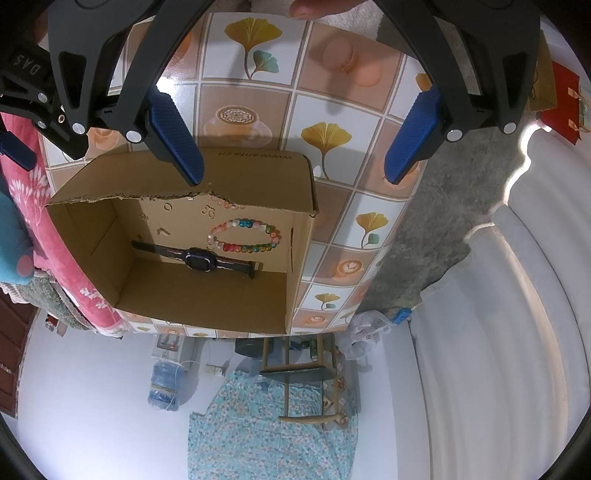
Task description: Organize jewelry
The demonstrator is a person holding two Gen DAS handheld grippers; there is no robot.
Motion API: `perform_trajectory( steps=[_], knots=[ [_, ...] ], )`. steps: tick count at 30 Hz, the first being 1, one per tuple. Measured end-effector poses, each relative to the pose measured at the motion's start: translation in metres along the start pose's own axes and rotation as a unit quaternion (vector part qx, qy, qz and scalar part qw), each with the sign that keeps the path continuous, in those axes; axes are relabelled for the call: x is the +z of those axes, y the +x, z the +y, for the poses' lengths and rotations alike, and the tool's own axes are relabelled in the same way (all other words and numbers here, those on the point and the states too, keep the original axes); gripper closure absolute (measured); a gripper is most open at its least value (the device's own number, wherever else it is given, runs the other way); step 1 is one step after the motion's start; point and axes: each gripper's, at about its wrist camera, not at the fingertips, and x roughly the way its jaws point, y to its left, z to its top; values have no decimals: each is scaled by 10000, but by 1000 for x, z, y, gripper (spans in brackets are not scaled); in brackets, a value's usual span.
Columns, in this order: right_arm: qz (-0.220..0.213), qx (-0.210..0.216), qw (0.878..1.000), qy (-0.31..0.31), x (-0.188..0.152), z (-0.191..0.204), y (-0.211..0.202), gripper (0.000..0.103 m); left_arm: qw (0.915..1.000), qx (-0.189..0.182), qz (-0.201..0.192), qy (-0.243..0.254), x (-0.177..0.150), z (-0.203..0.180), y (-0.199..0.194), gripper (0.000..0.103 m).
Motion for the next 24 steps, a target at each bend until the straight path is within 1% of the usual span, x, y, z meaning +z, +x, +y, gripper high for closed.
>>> perform_trajectory(
  steps=[6, 8, 9, 24],
  knots=[
    [17, -2, 10000, 14, 0, 0, 0, 7, 10000, -1, 1, 6, 0, -3, 0, 8],
    [26, -1, 10000, 15, 0, 1, 0, 7, 10000, -10, 6, 10, 1, -3, 0, 8],
    [23, -1, 10000, 21, 0, 0, 1, 7, 10000, -10, 3, 2, -2, 4, 0, 8],
    [37, 2, 10000, 52, 0, 0, 1, 7, 10000, -20, 13, -7, -3, 5, 1, 8]
  ],
)
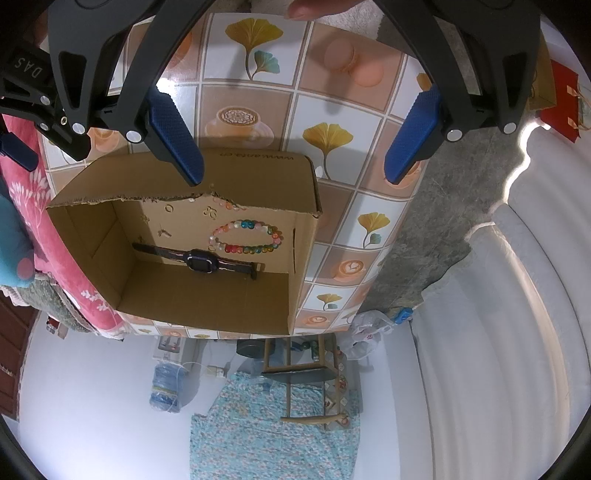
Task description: Organize jewelry
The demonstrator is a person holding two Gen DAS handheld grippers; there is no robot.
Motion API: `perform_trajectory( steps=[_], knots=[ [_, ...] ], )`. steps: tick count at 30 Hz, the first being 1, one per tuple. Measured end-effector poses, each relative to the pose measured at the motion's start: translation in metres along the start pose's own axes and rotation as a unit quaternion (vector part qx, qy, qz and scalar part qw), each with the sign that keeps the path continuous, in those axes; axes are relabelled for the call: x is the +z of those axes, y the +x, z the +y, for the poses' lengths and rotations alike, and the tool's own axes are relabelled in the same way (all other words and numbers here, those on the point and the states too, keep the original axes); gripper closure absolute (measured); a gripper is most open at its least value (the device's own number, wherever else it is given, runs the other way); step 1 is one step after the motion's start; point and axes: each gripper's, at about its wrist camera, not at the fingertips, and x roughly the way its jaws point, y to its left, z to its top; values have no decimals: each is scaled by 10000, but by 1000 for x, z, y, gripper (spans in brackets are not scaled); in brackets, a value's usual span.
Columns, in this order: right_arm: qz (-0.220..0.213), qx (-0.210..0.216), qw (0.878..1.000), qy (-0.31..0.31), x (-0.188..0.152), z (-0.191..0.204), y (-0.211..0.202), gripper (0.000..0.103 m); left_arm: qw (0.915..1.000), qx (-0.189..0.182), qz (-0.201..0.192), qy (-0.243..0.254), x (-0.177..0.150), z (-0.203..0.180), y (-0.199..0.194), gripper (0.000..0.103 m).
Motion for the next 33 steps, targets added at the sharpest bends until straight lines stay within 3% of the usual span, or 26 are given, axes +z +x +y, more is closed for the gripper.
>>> perform_trajectory(
  steps=[33],
  knots=[
    [76, 8, 10000, -25, -3, 3, 4, 7, 10000, -55, 59, 38, -5, 10, 5, 8]
  ],
)
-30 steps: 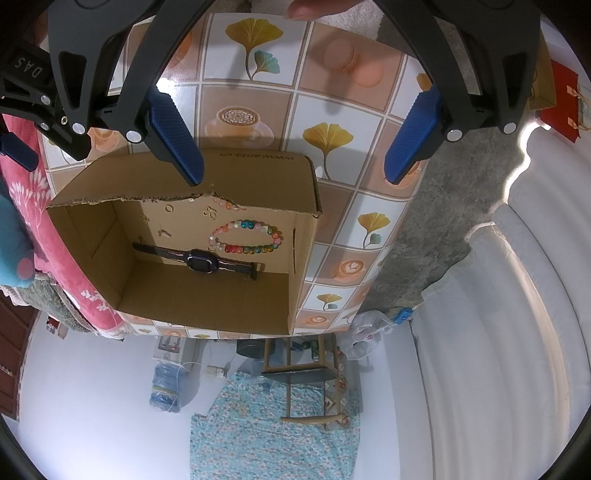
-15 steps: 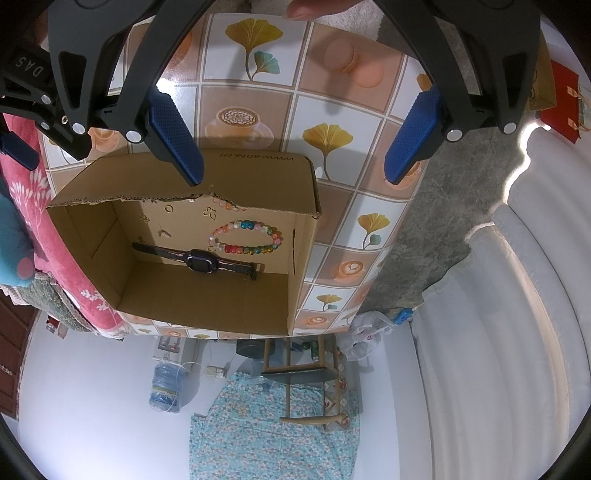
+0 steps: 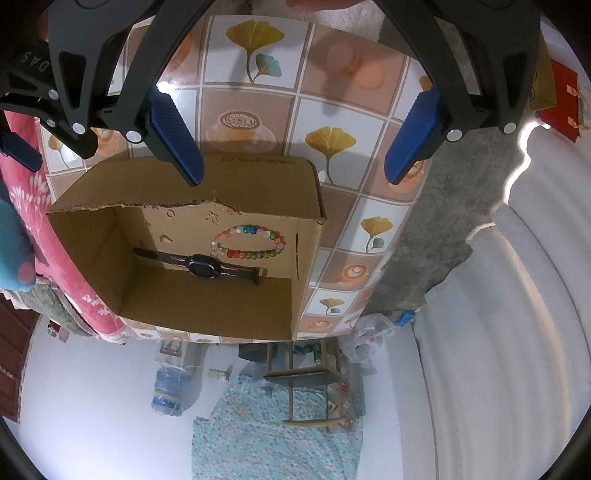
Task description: Organize jewelry
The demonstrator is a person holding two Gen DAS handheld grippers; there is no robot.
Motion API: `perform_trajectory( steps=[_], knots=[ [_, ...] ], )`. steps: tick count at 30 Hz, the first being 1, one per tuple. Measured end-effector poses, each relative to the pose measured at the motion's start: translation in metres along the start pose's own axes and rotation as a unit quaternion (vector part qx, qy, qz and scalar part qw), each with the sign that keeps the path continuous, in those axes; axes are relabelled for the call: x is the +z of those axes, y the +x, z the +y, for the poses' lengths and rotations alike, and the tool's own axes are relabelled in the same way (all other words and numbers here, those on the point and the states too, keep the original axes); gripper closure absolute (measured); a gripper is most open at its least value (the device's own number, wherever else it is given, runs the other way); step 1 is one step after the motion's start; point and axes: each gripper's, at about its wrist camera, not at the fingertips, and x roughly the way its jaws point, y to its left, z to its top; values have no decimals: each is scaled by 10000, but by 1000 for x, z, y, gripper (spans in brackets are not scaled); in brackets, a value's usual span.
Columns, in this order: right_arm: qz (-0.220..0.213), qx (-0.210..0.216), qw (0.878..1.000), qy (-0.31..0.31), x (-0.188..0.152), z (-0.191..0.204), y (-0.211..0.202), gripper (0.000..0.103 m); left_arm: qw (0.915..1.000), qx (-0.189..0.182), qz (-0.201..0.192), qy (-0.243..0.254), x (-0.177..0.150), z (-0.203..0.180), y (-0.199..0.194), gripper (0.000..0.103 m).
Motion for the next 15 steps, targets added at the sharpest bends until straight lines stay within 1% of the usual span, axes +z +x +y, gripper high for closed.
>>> perform_trajectory(
  steps=[15],
  knots=[
    [35, -22, 10000, 23, -1, 0, 3, 7, 10000, -67, 49, -20, -1, 6, 4, 8]
  ],
)
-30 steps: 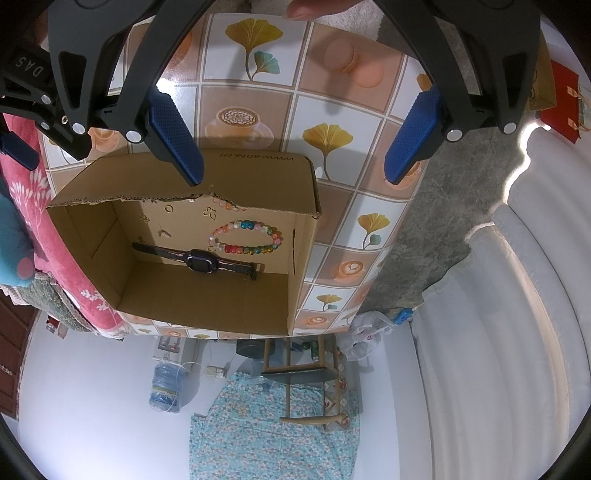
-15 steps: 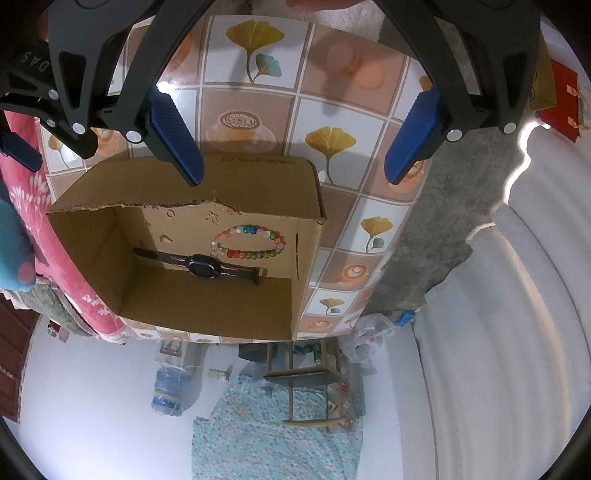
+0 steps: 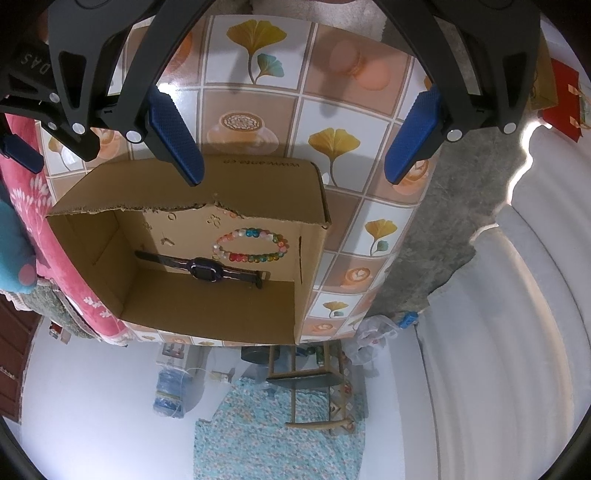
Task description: Organize jewelry
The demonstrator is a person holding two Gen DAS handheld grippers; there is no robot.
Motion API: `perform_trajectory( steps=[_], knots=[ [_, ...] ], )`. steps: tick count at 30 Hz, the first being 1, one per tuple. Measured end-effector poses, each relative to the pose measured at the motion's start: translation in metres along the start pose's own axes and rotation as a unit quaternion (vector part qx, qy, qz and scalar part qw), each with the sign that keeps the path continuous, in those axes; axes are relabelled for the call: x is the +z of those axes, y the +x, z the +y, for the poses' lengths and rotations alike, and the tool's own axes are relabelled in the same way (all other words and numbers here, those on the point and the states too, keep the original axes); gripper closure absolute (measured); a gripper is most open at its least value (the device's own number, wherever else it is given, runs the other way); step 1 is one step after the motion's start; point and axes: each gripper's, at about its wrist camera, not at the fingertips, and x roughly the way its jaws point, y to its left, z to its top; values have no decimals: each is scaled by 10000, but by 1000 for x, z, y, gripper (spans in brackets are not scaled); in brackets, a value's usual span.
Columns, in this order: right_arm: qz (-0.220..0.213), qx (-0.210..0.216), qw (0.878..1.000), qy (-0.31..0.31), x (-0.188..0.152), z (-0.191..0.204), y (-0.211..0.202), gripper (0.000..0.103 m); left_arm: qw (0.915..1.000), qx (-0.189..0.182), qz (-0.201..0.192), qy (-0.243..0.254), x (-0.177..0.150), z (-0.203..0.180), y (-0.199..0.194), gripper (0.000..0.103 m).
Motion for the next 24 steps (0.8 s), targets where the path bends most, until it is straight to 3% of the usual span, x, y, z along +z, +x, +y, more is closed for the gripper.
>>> perform_trajectory(
  steps=[24],
  knots=[
    [31, -19, 10000, 18, 1, 1, 2, 7, 10000, -43, 53, -71, -2, 5, 5, 8]
  ],
)
